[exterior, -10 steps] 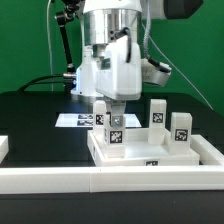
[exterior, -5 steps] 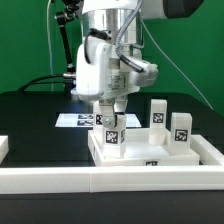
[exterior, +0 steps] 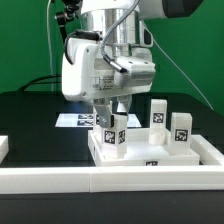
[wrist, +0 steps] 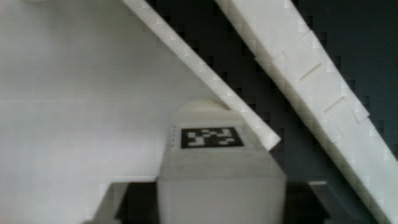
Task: Assemble square table
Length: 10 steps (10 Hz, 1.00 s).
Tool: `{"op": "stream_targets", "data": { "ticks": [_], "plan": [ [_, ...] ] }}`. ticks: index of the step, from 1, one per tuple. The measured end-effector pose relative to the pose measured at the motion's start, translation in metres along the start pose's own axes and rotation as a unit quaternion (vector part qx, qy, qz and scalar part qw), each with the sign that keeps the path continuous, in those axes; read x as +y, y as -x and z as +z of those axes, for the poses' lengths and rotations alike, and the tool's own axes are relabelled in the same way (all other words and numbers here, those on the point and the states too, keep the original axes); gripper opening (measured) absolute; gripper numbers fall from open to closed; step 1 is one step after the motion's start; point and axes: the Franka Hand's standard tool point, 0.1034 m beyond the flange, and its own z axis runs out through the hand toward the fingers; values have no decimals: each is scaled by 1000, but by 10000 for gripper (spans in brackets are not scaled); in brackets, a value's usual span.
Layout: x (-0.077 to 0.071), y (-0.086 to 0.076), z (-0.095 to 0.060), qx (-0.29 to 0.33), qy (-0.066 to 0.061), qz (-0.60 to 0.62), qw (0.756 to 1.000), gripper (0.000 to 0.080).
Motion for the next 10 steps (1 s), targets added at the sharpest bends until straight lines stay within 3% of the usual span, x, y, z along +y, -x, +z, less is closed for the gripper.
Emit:
{"op": "stream_targets", "data": {
  "ticks": [1,2,4,7,10],
  "plan": [
    [0,0,0,0,0,-14,1000,347],
    [0,0,0,0,2,-39,999,347],
    [0,-3,0,0,11,-107,994,617],
    [2,4,-2,-3,22,-270,963,648],
    [2,5,0,-5,20,-403,915,649]
  ]
}}
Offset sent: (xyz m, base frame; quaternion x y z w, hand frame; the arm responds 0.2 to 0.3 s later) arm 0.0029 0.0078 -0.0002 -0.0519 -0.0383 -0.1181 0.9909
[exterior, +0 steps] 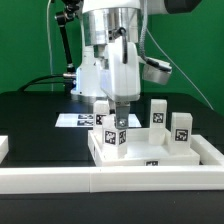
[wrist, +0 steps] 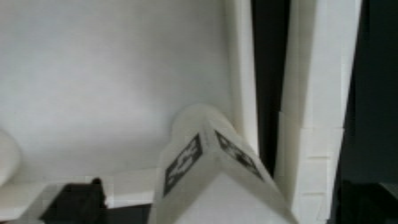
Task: Assemble square table
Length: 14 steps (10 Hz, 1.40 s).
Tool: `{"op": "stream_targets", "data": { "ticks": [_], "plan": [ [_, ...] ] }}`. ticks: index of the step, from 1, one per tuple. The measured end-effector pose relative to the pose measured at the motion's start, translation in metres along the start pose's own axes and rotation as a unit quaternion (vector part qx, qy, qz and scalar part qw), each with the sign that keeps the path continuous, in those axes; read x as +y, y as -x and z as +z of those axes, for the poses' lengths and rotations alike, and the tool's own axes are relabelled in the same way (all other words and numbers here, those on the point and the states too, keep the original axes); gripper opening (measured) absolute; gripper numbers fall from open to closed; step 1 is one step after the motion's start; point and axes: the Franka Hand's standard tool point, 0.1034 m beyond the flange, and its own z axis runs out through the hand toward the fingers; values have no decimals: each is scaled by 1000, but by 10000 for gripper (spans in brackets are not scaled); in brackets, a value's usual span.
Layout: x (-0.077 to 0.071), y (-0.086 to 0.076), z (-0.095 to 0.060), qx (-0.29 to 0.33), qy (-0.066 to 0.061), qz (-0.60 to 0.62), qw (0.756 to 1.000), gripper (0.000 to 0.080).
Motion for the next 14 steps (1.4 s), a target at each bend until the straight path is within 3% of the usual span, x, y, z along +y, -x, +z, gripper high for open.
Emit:
{"op": "stream_targets", "data": {
  "ticks": [4,9,11,12,13,14],
  "plan": [
    [1,-1,0,3,0,-129,992,649],
    [1,-6,2,23,27,-325,945,649],
    [1,-7,2,25,30,-368,929,649],
    [1,-7,2,25,30,-366,930,525],
    [1,-7,2,25,30,-366,930,525],
    [1,-7,2,25,30,-366,930,386]
  ]
}}
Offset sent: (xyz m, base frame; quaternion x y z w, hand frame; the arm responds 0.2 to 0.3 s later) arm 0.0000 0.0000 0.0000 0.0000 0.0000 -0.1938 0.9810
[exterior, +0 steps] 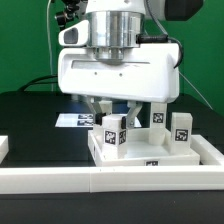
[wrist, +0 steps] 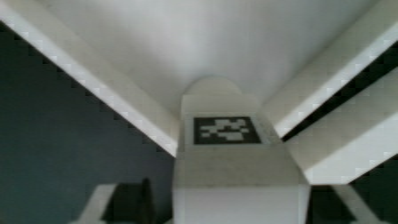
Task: Assemble square table
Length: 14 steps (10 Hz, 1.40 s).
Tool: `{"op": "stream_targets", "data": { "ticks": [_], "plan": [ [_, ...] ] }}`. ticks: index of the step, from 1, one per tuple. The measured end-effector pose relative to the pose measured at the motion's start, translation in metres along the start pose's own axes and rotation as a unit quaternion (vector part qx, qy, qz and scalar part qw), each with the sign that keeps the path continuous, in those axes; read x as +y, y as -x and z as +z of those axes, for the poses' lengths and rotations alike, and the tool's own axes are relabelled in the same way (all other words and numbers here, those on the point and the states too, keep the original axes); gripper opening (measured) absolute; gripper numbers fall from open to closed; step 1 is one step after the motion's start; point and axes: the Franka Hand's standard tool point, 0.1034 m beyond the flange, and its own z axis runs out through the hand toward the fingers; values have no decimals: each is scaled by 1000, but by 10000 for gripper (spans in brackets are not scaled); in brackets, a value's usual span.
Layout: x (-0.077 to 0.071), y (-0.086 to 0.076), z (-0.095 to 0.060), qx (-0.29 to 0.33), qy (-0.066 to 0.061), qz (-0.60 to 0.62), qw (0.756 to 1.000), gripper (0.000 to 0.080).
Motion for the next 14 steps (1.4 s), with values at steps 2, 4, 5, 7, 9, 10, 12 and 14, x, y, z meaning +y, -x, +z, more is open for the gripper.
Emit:
{"op": "stream_targets", "data": {
  "ticks": [2,4,5,7,9,10,12,14],
  "plan": [
    [0,0,0,0,0,3,1000,288],
    [0,0,0,0,0,12,1000,288],
    [0,0,0,0,-1,23,1000,288],
    [0,0,0,-1,-2,103,995,288],
    [1,-1,0,2,-9,216,976,290],
    [2,-2,1,6,-13,254,967,290],
    [2,-2,1,8,-18,363,931,291],
    [2,-3,1,4,-21,454,891,292]
  ]
}}
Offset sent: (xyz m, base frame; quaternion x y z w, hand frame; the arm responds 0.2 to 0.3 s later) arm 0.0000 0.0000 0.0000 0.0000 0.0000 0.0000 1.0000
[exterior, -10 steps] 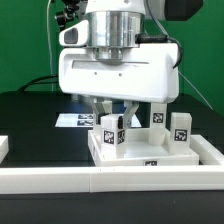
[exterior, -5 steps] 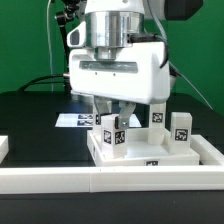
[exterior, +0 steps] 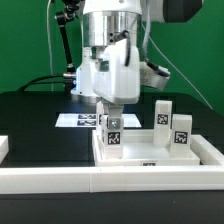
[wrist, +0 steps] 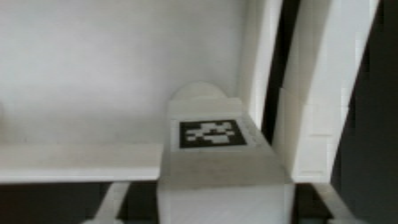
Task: Assemble square table
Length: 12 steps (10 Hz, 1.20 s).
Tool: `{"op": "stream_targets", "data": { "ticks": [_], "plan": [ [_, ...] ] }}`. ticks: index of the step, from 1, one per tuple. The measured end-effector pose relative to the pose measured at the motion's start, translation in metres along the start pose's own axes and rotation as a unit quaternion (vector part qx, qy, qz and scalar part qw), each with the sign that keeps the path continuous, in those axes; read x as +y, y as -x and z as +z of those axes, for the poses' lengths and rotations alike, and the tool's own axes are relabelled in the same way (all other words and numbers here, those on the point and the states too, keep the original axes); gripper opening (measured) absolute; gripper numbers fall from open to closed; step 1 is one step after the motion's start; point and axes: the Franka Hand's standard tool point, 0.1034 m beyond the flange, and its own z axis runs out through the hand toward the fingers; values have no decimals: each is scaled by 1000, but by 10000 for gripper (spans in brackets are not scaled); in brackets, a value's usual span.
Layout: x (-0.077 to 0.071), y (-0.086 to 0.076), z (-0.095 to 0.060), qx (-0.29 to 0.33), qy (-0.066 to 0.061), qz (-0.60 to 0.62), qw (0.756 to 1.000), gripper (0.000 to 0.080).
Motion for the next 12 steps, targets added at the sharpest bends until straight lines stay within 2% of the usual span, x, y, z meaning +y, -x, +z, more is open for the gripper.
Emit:
{"op": "stream_targets", "data": {
  "ticks": [6,9,11,12],
  "plan": [
    [2,4,0,-8,5,221,975,294],
    [5,6,0,-8,13,260,966,294],
    [6,8,1,-9,14,293,956,295],
    [6,9,2,-11,14,309,951,478]
  ]
}}
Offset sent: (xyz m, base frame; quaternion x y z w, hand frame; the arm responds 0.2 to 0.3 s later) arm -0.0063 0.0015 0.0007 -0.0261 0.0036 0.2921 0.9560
